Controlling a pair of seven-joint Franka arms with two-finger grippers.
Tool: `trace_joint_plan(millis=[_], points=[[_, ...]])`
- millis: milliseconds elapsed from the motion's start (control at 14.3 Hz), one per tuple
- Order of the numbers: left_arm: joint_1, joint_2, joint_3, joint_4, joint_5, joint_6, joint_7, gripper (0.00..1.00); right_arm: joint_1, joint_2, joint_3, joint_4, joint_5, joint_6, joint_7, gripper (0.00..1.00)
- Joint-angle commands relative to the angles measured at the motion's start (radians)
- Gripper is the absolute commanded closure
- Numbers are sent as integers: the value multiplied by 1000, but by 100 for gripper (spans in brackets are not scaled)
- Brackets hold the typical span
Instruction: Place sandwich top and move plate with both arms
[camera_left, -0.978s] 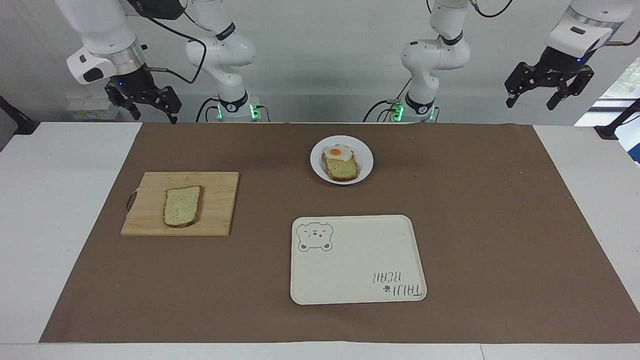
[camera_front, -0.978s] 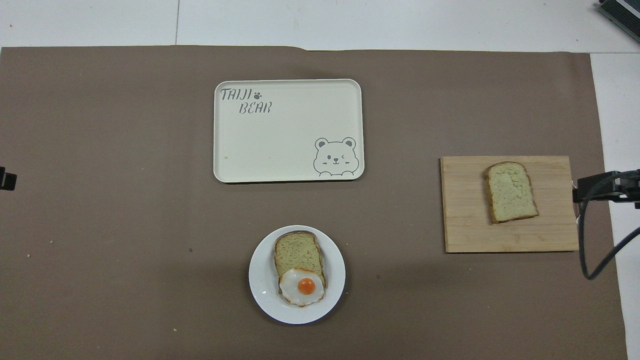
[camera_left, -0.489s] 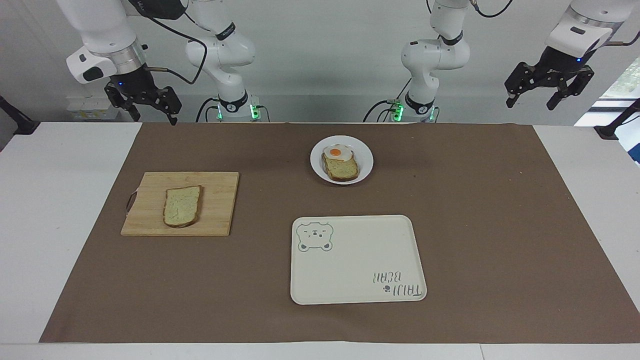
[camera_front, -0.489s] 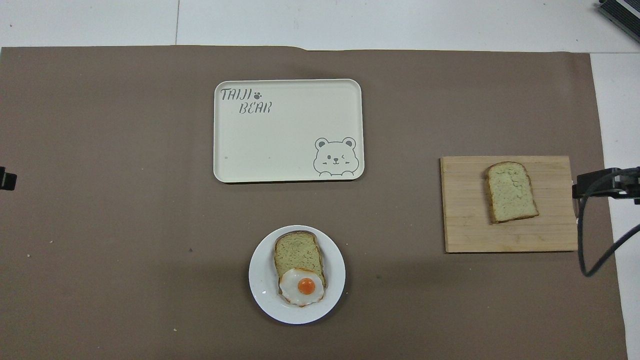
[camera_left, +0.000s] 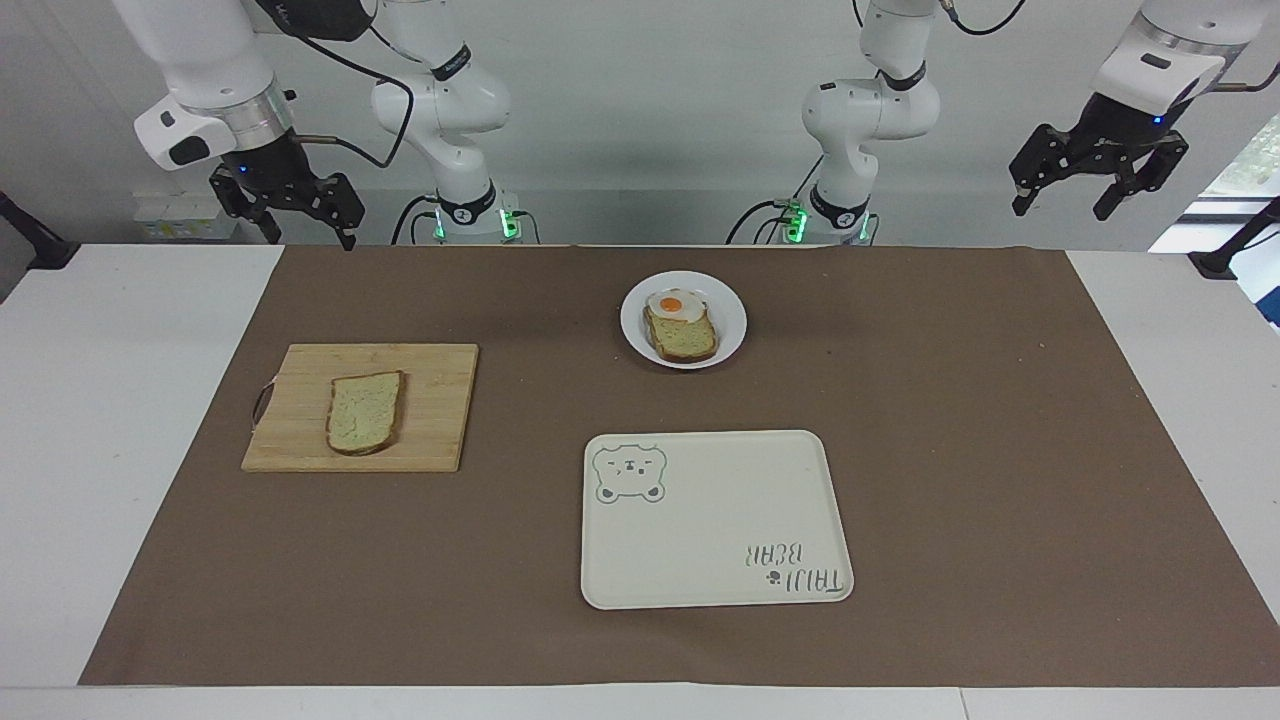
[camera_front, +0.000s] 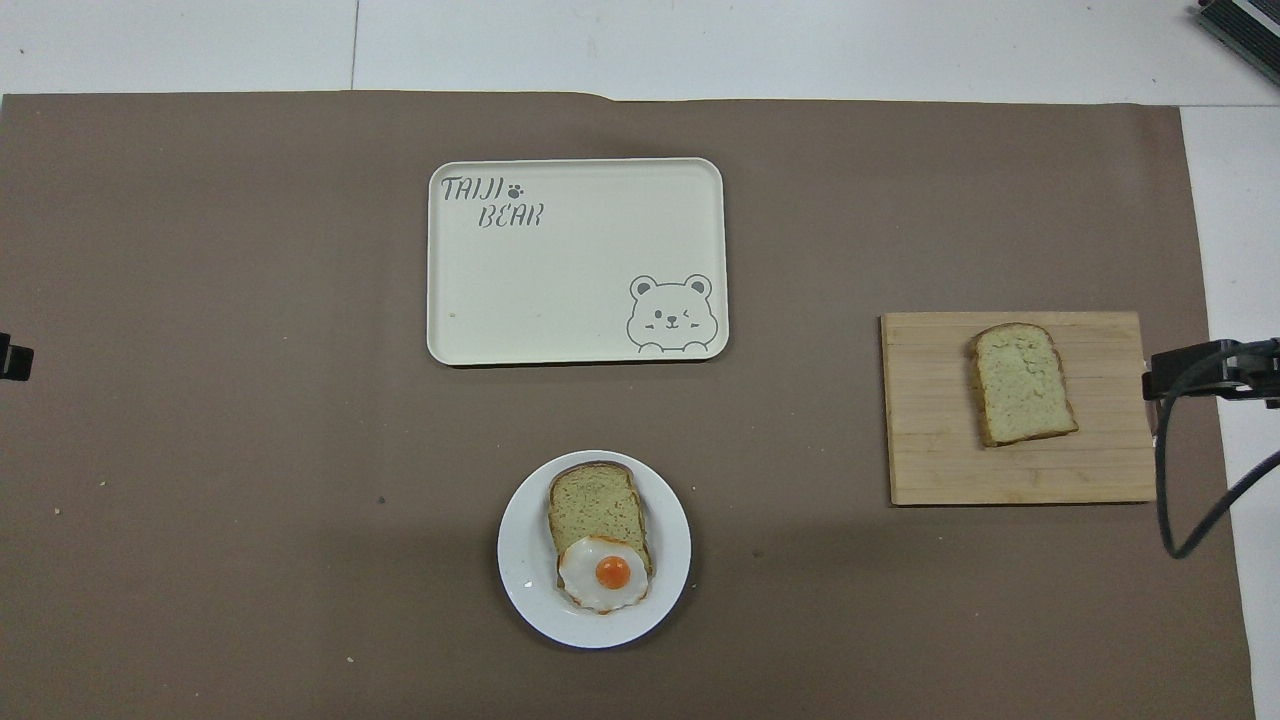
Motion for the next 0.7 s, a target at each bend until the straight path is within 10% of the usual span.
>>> trace_joint_plan(millis=[0,628], points=[[11,-22,-4,-26,-14,1,11,0,-6,-22,0,-32,21,24,-36,0],[13,-21,-4,-26,-14,1,11,0,-7,-31,0,-49,21,29,-61,0]])
